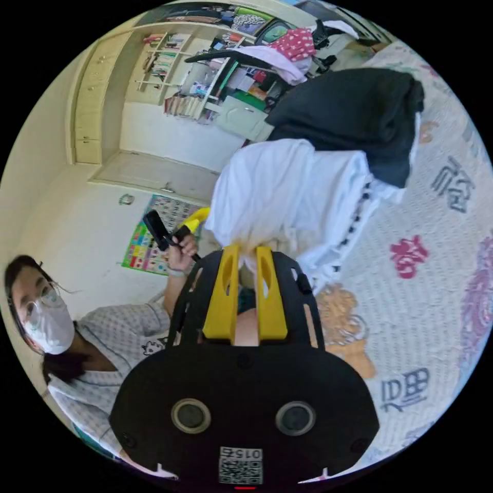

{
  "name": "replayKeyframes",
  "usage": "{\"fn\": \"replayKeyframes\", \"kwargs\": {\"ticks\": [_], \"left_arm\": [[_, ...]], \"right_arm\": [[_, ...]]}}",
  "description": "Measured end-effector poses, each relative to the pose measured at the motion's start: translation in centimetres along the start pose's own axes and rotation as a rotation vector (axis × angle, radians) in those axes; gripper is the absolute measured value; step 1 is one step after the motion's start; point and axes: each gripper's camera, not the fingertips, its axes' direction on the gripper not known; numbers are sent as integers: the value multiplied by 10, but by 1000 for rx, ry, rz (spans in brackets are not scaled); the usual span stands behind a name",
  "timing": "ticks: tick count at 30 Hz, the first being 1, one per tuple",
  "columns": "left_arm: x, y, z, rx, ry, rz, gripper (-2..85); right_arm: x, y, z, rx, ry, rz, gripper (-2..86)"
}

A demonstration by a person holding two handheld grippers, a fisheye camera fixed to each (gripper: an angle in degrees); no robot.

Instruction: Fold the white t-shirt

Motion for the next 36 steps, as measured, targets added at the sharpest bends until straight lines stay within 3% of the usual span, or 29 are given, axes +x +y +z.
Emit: {"fn": "replayKeyframes", "kwargs": {"ticks": [7, 16, 18, 21, 25, 32, 36], "left_arm": [[65, 59, -16, -10, -210, -11, 151], [215, 98, -19, 132, -191, 205, 134], [242, 109, -10, 109, -112, 228, 134], [289, 132, 11, 102, 175, 270, 117], [360, 181, 7, 296, 470, 409, 11], [400, 193, 29, 137, 600, 409, -8], [400, 186, 24, 150, 607, 356, -9]], "right_arm": [[-109, 34, -42, 256, -111, -170, 2], [-281, 182, -135, 446, -128, -499, -2], [-300, 228, -153, 503, -139, -537, -1], [-319, 309, -170, 596, -129, -588, -1], [-322, 420, -192, 779, -12, -519, 0], [-323, 582, -207, 1012, 269, -286, 2], [-315, 639, -203, 1119, 273, -162, 3]]}}
